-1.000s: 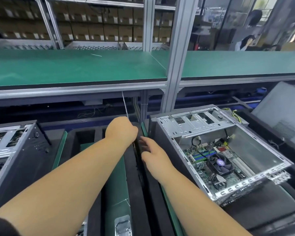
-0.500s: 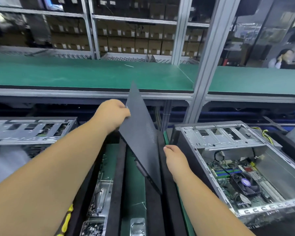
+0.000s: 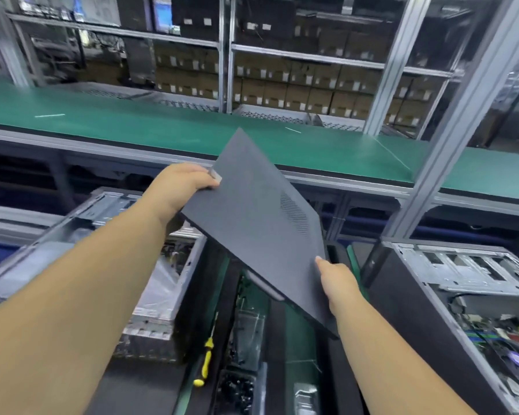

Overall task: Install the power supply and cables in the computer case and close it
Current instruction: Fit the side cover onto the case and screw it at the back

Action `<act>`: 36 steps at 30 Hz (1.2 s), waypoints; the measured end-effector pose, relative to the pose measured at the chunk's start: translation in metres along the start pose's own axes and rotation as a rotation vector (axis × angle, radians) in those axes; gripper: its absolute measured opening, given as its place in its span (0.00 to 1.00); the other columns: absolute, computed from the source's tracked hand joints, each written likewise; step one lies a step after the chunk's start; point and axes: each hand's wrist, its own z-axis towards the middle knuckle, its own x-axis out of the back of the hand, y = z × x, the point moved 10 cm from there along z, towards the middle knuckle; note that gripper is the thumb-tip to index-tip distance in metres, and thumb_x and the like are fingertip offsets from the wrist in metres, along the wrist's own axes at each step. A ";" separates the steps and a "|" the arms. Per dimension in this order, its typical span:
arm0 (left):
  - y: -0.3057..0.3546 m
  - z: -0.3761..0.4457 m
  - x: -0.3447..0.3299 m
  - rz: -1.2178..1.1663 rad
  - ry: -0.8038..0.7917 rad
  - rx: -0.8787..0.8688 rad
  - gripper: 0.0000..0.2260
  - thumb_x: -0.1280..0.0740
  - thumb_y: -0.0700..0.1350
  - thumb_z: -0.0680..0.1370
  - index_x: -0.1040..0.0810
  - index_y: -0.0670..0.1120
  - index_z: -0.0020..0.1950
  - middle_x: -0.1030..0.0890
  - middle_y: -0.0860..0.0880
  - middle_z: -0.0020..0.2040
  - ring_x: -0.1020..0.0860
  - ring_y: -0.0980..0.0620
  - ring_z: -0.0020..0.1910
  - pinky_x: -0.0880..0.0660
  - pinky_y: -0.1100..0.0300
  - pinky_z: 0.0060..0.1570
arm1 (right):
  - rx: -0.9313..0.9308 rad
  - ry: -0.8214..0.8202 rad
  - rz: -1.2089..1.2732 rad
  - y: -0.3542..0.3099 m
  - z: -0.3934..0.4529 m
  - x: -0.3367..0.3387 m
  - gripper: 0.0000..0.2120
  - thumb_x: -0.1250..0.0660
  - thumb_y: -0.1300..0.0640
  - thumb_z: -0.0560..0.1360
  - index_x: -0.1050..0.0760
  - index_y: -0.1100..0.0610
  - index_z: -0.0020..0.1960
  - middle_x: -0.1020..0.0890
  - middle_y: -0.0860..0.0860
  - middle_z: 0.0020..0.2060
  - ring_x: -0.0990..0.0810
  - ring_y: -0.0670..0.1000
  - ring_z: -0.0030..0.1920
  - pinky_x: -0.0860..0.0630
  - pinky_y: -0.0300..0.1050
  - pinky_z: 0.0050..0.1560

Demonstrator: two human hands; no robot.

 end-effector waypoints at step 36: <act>-0.195 0.048 0.344 0.282 -0.200 0.185 0.08 0.36 0.47 0.81 0.17 0.48 0.49 0.14 0.49 0.45 0.16 0.48 0.44 0.23 0.53 0.47 | 0.119 0.224 -0.360 -0.086 -0.135 -0.250 0.23 0.34 0.43 0.73 0.25 0.57 0.60 0.21 0.55 0.55 0.21 0.59 0.50 0.22 0.54 0.53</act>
